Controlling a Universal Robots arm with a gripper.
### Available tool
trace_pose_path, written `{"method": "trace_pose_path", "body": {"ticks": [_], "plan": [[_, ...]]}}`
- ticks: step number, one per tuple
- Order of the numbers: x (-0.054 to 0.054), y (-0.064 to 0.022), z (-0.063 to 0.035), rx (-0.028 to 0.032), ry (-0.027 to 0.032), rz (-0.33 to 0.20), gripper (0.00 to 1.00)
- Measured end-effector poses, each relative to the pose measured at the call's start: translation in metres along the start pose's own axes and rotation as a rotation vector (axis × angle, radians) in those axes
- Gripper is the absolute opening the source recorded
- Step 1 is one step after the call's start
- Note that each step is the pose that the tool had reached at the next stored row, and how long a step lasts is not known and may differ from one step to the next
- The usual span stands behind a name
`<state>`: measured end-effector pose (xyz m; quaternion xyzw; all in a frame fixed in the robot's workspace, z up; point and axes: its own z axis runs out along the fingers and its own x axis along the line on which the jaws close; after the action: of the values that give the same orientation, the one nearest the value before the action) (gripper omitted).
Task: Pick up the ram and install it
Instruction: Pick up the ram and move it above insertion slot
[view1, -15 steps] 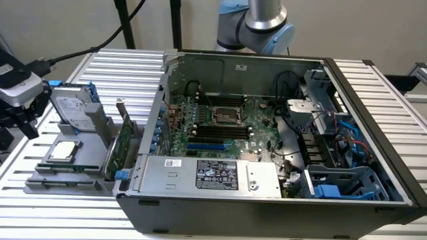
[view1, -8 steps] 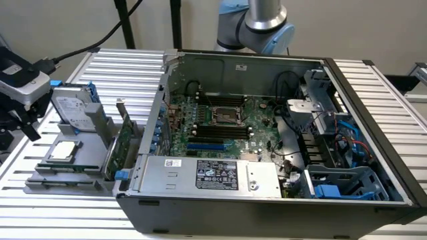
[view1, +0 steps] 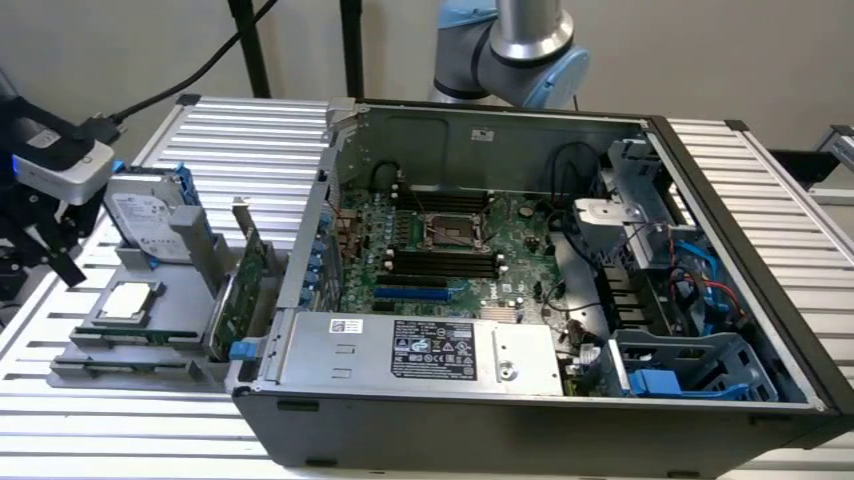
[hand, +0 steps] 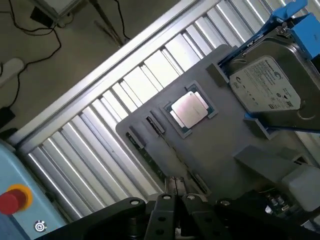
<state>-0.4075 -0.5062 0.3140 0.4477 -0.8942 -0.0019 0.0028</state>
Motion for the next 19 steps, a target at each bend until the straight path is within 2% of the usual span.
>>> {"method": "trace_pose_path", "body": {"ticks": [19], "plan": [[0.000,-0.0001,0.0139,0.0012,0.0020,-0.345,0.00]]}}
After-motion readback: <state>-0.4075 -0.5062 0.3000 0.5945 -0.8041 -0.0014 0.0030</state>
